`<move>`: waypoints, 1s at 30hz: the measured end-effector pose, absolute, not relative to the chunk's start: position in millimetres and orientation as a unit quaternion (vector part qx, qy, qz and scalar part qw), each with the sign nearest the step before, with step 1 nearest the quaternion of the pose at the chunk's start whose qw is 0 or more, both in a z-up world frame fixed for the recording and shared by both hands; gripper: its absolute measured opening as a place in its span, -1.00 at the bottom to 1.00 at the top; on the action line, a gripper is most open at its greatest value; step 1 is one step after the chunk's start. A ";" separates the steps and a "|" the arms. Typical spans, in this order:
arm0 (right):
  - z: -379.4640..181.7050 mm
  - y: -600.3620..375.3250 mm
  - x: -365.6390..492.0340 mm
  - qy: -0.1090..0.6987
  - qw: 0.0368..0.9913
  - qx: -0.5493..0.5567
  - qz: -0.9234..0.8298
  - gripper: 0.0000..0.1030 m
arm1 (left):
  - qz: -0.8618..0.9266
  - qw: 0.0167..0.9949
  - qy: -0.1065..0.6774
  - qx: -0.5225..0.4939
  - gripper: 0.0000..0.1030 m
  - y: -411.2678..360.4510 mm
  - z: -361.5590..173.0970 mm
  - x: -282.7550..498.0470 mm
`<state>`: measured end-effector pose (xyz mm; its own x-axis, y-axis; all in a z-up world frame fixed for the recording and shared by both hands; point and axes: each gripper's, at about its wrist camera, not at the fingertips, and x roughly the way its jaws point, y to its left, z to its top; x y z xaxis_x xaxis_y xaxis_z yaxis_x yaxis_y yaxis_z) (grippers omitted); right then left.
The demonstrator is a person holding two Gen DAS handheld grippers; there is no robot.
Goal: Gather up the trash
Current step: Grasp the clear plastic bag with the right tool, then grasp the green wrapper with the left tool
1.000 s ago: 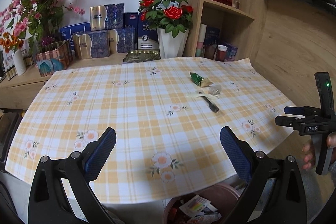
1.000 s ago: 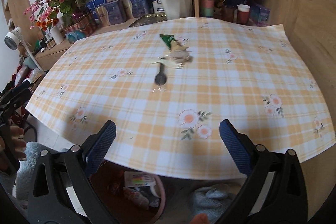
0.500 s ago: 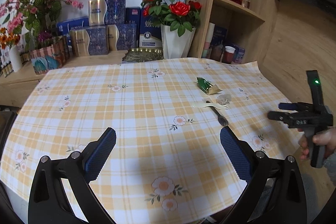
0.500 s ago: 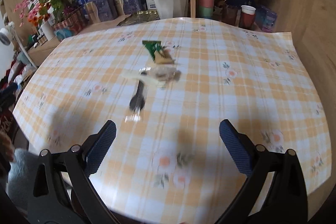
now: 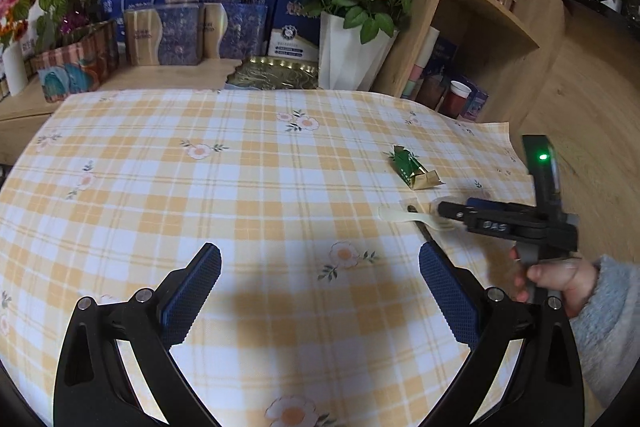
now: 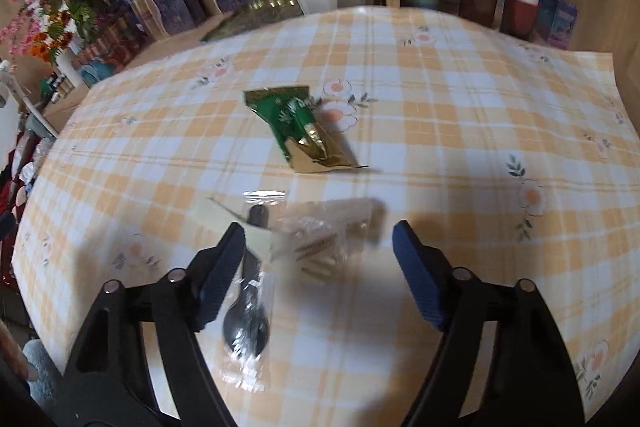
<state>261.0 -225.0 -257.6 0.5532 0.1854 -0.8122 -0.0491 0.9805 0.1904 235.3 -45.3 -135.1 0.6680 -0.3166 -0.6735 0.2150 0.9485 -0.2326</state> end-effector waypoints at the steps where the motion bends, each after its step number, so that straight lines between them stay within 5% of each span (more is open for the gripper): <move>1: -262.4 -224.9 265.4 0.477 0.874 0.074 0.065 0.33 | -0.151 0.908 0.385 -0.070 0.88 -48.6 -137.1 241.1; 3: -268.4 -226.7 268.8 0.487 0.867 0.080 0.068 0.03 | -0.162 0.900 0.396 -0.084 0.88 -54.1 -141.7 251.8; 6: -263.9 -231.3 262.8 0.470 0.875 0.085 0.072 -0.05 | -0.179 0.885 0.414 -0.116 0.88 -62.0 -149.9 273.7; 9: -254.4 -241.0 251.9 0.450 0.886 0.089 0.070 -0.07 | -0.194 0.875 0.425 -0.131 0.87 -77.7 -157.6 300.4; 14: -242.8 -264.6 232.6 0.428 0.899 0.084 0.050 -0.09 | -0.233 0.843 0.457 -0.161 0.51 -118.2 -180.6 353.4; 22: -234.7 -303.4 208.1 0.408 0.906 0.105 0.028 -0.11 | -0.213 0.813 0.490 -0.233 0.45 -168.8 -212.5 419.4; 27: -231.4 -314.4 197.1 0.402 0.909 0.110 0.025 -0.11 | -0.201 0.814 0.499 -0.220 0.16 -189.6 -221.5 439.8; 29: -230.4 -316.8 193.2 0.401 0.909 0.114 0.024 -0.11 | -0.205 0.815 0.505 -0.198 -0.52 -197.2 -223.1 443.4; 30: -230.1 -318.3 191.7 0.401 0.908 0.117 0.023 -0.11 | -0.205 0.819 0.504 -0.182 -0.52 -200.4 -222.0 442.7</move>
